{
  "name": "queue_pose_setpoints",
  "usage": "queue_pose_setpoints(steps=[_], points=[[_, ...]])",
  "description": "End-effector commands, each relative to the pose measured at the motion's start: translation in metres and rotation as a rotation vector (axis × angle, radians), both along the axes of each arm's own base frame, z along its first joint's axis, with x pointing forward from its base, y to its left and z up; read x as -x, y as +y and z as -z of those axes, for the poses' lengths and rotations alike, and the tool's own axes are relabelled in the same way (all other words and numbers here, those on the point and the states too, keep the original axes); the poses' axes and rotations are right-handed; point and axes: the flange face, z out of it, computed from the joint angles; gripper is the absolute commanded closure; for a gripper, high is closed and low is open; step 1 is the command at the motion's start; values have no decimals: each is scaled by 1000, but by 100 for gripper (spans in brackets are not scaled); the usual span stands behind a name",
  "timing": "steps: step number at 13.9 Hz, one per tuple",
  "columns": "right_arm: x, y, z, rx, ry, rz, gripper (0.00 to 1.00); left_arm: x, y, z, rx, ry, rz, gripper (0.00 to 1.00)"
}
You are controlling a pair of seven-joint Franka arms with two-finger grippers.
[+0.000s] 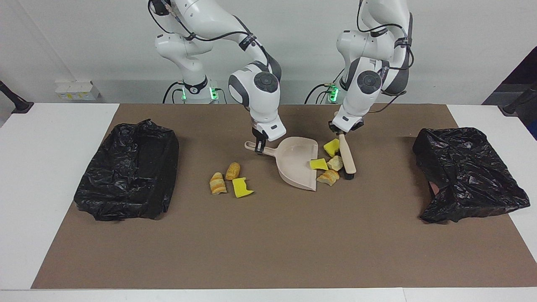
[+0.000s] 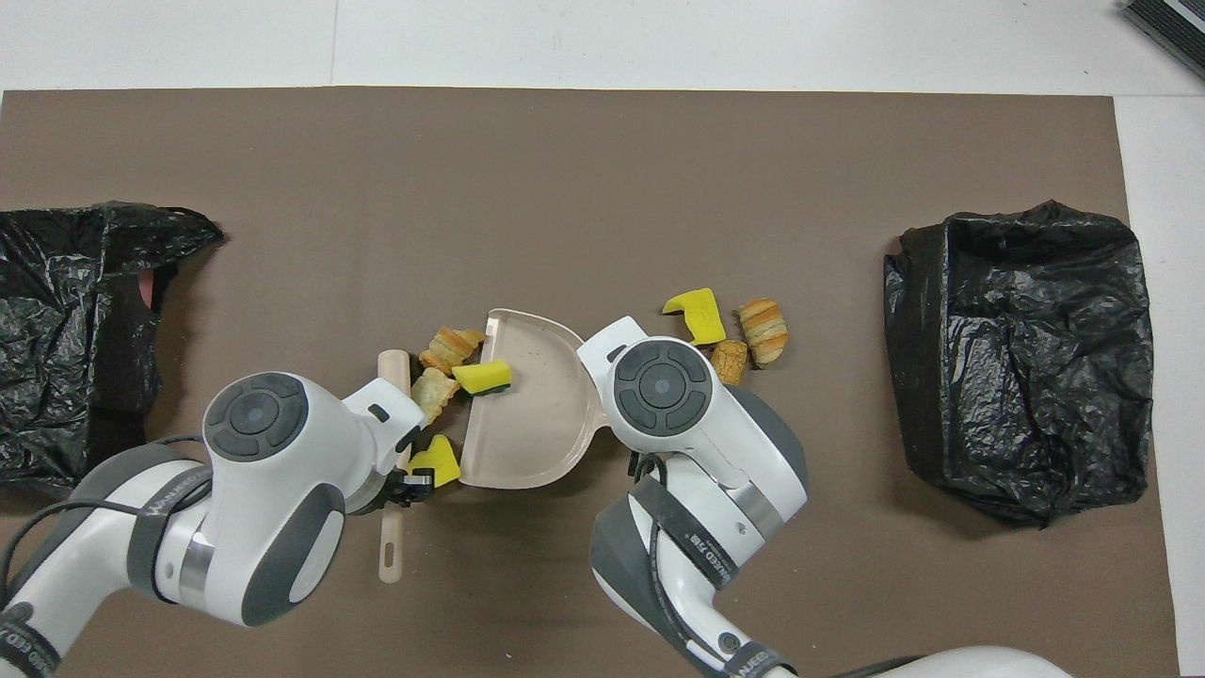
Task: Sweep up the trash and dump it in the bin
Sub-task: 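Sweep the sponge and bread pieces into the dustpan with the left gripper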
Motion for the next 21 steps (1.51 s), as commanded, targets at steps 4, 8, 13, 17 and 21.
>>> queue_pose_setpoints(steps=[4,8,13,17,21], points=[[-3,-1,0,7,-17,4,100,4,-84,-16,97,-22,142,100],[-3,-1,0,7,-17,5,100,2,-91,-52,91,21,206,100],[-3,-1,1,7,-18,13,100,-32,-60,-126,125,-32,132,100],[-3,-2,2,7,-16,23,100,-53,-7,-117,109,-23,41,100],[-7,-18,-38,18,-45,59,100,-78,24,-66,116,-3,84,100]])
